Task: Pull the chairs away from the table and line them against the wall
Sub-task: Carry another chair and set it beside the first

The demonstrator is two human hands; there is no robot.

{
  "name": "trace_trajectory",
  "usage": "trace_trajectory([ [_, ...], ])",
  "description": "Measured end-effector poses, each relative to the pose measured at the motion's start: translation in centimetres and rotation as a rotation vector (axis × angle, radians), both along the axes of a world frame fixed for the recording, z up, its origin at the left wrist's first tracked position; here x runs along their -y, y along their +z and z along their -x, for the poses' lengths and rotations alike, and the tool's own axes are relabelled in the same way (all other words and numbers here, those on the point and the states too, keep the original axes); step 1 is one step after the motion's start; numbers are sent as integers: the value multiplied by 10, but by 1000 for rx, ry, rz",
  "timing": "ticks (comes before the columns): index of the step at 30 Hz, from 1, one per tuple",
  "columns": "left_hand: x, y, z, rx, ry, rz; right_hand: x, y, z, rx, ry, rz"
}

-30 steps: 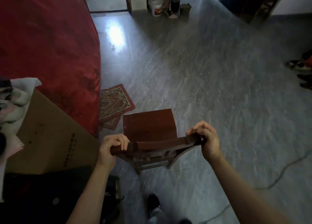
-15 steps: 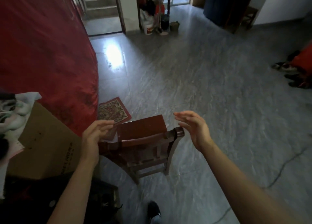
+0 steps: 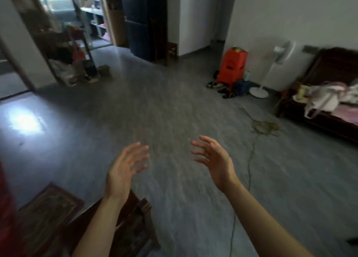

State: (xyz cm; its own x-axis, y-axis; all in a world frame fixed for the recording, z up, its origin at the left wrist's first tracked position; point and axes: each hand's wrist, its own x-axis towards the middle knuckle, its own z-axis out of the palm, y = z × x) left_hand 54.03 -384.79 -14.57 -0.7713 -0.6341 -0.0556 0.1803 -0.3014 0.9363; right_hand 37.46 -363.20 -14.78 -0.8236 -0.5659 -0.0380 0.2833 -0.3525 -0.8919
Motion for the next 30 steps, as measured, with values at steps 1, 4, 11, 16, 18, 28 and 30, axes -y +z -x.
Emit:
trace_trajectory([
  [1, -8, 1, 21, 0, -78, -4, -19, 3, 6, 0, -78, 6],
  [4, -46, -4, 81, 9, -304, -20, -85, 8, 16, 0, -285, 10],
  [11, -221, 0, 195, 27, -882, -98, -274, 27, -10, -16, -788, -97],
  [16, -354, -3, 230, 64, -1190, -114, -378, 25, -50, 17, -1090, -112],
  [18, -400, -11, 237, 84, -1291, -75, -409, 18, -60, 38, -1192, -115],
  [28, -587, -48, 361, 222, -1446, 55, -592, -37, 33, 51, -1604, -157],
  [30, -625, -41, 402, 220, -1417, 86, -632, -42, 61, 49, -1706, -194],
])
